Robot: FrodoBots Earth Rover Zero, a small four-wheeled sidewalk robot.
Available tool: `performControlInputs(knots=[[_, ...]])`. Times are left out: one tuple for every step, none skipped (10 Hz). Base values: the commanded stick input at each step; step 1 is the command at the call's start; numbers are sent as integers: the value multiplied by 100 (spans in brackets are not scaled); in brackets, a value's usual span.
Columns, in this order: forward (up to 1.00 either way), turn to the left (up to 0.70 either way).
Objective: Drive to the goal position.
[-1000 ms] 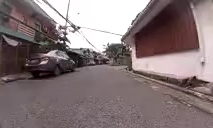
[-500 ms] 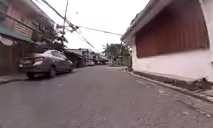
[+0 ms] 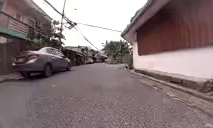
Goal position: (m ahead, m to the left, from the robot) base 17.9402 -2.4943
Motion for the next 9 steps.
performControlInputs(knots=[[70, 0], [70, 0], [70, 0], [70, 0], [70, 0], [70, 0], [70, 0], [70, 0], [70, 0]])
